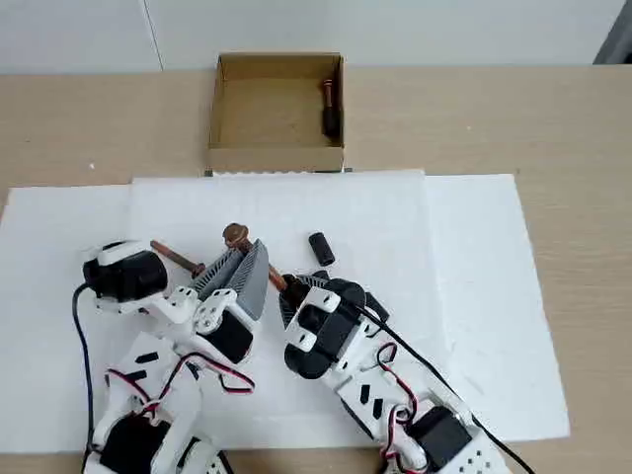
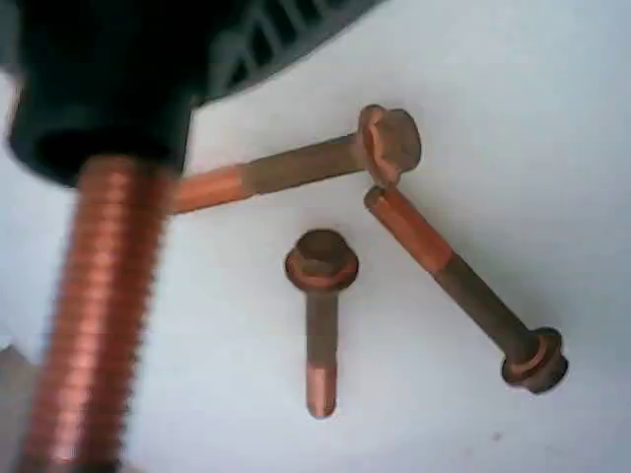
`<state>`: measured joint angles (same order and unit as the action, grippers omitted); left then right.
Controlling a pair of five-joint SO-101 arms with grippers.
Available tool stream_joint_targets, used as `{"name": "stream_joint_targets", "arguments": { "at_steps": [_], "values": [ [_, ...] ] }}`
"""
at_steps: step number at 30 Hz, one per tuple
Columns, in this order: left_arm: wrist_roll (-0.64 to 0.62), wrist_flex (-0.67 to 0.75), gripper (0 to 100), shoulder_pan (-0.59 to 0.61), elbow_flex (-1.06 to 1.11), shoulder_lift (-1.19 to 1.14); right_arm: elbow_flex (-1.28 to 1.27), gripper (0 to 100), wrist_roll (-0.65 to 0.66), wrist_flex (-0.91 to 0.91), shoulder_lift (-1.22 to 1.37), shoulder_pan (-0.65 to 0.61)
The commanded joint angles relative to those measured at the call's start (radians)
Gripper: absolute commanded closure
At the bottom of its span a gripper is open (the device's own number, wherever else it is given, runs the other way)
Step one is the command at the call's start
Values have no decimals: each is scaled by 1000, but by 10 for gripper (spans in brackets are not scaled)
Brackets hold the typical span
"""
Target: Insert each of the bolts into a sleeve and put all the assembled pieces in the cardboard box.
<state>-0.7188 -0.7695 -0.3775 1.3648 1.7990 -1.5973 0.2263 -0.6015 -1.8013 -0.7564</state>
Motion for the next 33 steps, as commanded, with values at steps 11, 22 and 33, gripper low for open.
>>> {"name": "stream_joint_targets", "arguments": {
  "at_steps": [11,22,33],
  "values": [
    [-8,91,993,-25,91,11,17,995,23,24,-4,-12],
    [72,-123,993,-170,87,12,17,995,23,24,-4,-8],
    [153,-193,853,-164,88,12,15,995,23,24,-4,-7]
  ]
}}
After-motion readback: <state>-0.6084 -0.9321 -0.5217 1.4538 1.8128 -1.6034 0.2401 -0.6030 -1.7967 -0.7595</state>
